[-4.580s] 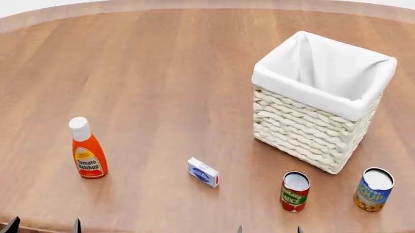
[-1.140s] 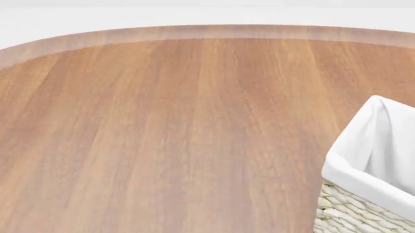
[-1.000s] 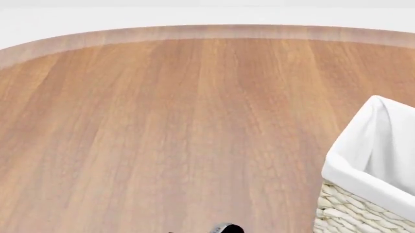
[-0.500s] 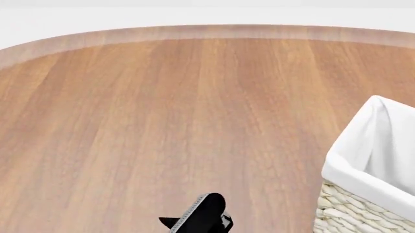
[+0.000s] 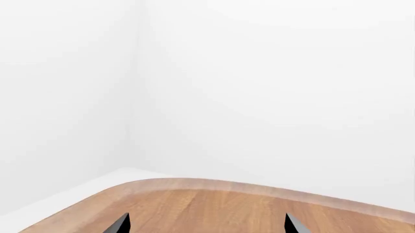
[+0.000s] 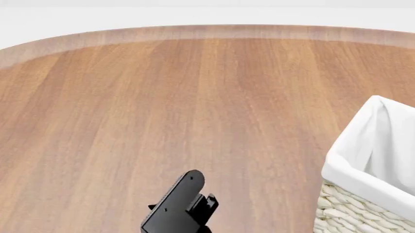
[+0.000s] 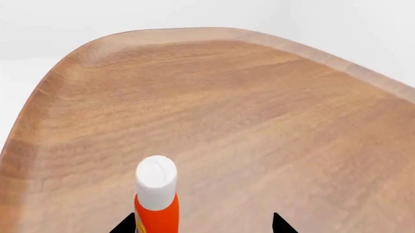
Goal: Pick up the ketchup, and put it in the basket.
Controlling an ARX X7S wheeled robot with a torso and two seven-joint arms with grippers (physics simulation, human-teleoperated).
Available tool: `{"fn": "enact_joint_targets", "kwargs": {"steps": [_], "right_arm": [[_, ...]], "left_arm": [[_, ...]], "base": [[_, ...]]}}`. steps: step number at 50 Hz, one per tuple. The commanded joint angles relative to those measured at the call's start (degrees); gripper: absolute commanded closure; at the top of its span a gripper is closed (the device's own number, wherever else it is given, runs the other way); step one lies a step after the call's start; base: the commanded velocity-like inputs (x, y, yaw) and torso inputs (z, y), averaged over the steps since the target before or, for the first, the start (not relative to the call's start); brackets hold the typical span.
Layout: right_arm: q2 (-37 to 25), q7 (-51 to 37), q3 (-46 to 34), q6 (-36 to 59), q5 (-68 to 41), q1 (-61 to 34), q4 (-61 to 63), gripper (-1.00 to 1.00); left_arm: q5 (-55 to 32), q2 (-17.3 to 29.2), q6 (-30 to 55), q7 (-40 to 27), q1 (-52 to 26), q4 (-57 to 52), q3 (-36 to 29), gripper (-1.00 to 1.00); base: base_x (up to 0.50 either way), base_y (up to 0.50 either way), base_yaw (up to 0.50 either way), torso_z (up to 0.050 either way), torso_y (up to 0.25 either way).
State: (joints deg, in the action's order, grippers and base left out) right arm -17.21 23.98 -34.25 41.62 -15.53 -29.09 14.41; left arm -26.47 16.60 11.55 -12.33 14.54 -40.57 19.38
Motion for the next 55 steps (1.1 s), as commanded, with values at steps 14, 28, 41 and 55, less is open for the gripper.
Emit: {"fn": "enact_joint_targets", "kwargs": {"steps": [14, 28, 41, 55], "right_arm": [[2.7, 1.1, -1.4, 3.5, -0.4, -7.5, -3.4, -1.0], [2.9, 3.3, -1.8, 4.3, -3.1, -7.2, -2.4, -1.0], [5.1, 7.2, -2.6, 1.0, -4.3, -10.1, -10.8, -1.0], [7.1, 10.0, -4.2, -2.4, -3.7, -13.4, -19.2, -1.0]], "left_arm": [[-0.3, 0.6, 0.1, -0.6, -0.2, -0.3, -0.6, -1.0], [-0.9, 0.9, 0.1, -1.0, -0.4, -0.5, -0.4, -1.0], [-1.1, 1.4, 0.5, -1.5, -0.7, -0.8, -0.6, -1.0], [-1.6, 1.6, 0.4, -1.7, 0.2, -2.0, -0.5, -1.0]], "base": [[0.0, 0.0, 0.0, 0.0, 0.0], [0.0, 0.0, 0.0, 0.0, 0.0], [0.0, 0.0, 0.0, 0.0, 0.0], [0.0, 0.0, 0.0, 0.0, 0.0]]}}
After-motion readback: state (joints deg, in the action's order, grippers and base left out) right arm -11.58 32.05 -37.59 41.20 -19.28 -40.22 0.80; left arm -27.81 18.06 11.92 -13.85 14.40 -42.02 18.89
